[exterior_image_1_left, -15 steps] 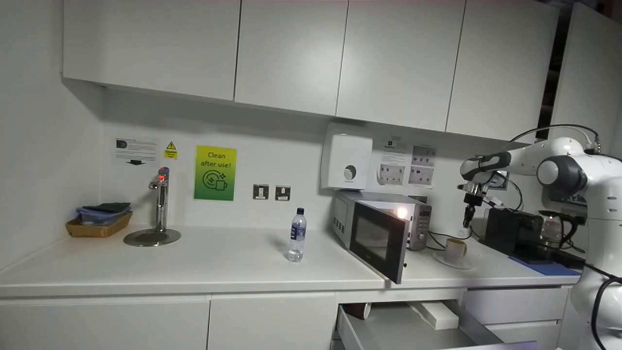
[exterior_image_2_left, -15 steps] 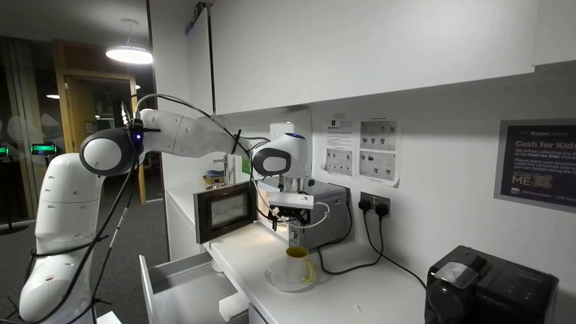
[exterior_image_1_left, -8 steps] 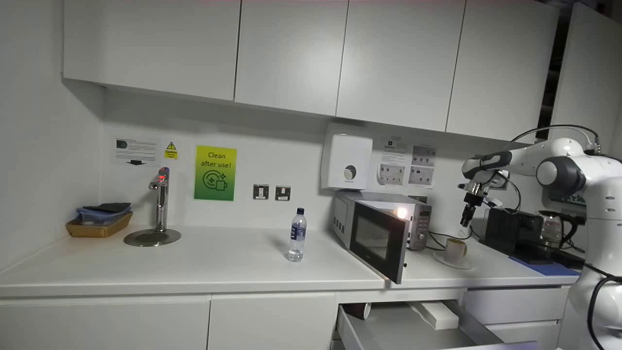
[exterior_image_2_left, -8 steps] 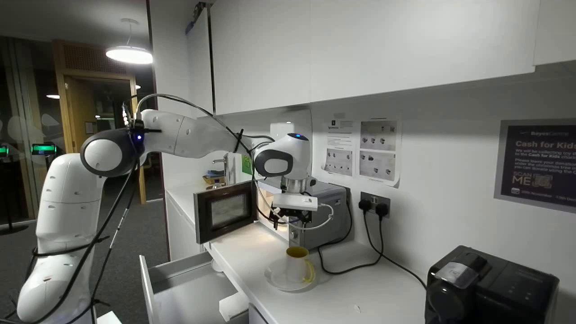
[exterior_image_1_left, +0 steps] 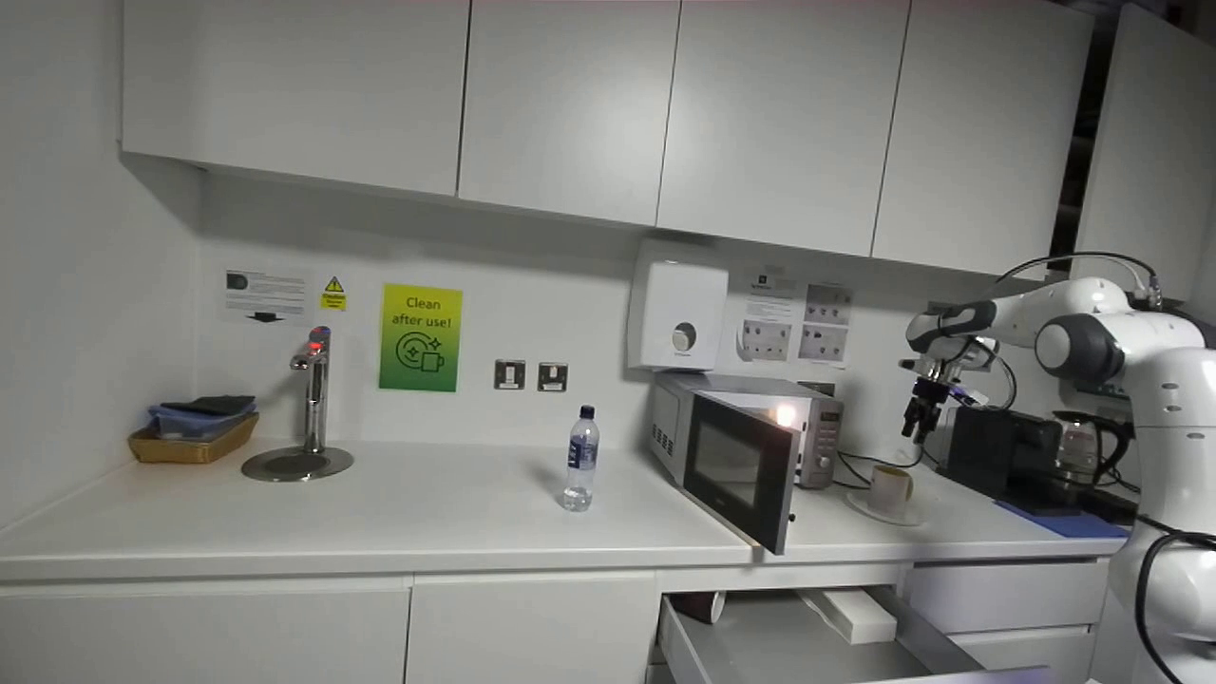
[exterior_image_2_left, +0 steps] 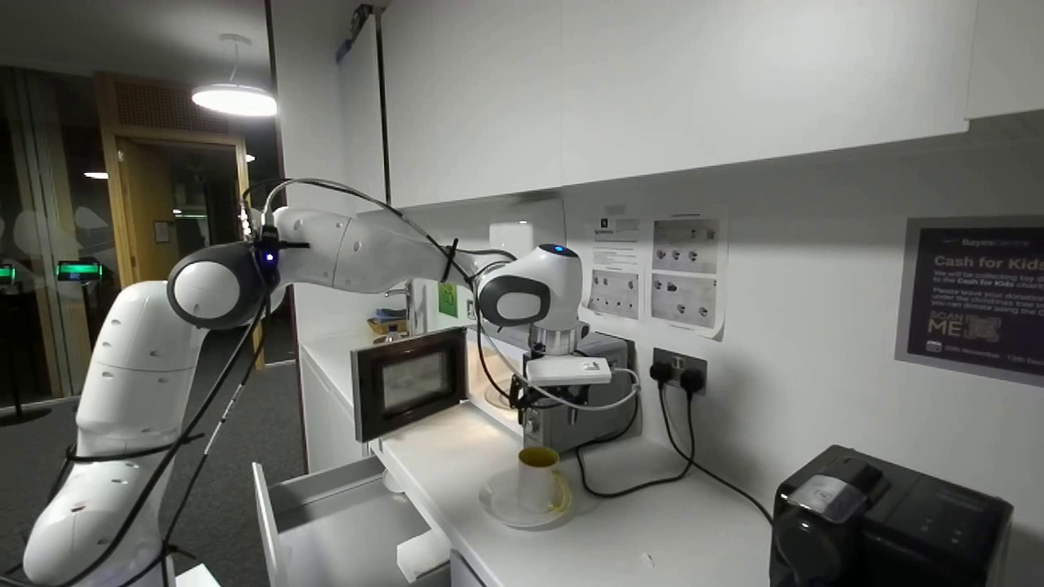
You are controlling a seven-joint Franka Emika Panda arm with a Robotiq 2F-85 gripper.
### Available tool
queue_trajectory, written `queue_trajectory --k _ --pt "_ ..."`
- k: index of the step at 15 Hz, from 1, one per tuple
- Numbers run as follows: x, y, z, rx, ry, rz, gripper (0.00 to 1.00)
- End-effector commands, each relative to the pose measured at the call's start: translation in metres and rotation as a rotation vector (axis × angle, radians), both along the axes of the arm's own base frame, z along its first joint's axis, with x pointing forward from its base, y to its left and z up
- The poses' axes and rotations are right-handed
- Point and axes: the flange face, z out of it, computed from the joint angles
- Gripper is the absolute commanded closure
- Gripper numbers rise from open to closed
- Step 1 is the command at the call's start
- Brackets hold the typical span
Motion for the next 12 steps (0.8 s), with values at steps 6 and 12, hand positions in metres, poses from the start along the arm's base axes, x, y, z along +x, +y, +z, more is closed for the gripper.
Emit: queue_trajectory --k 6,12 --pt "-0.003 -0.037 -0.018 -0.057 0.021 0.043 0.00" --pt "0.000 -0.041 -0.020 -0.067 0.025 0.044 0.00"
